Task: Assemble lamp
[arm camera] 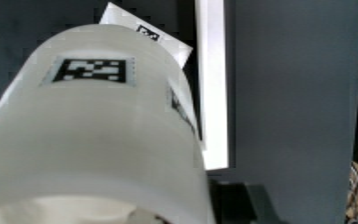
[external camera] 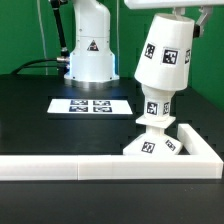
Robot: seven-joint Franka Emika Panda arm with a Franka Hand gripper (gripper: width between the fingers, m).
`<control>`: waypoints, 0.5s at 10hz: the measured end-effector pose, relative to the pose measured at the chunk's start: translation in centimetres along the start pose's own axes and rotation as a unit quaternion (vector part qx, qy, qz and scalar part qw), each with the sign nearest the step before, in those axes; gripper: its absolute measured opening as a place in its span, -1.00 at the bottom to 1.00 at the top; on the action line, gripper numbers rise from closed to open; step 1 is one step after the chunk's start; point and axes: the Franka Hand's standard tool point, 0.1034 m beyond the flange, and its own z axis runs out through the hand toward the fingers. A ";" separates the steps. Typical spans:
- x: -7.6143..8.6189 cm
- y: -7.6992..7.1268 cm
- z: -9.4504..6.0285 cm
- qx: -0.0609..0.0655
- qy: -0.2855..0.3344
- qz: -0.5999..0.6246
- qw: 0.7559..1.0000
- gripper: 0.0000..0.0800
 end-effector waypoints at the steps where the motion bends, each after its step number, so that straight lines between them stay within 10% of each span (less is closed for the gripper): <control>1: -0.9 0.2 0.8 0.001 0.012 0.000 1.000 -0.89; 5: -0.9 0.4 2.5 0.002 0.047 0.000 0.999 -0.89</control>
Offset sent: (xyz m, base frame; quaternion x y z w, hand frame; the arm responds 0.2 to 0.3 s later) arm -0.0023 0.0095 -0.0134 0.0309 0.0536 0.0167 0.9979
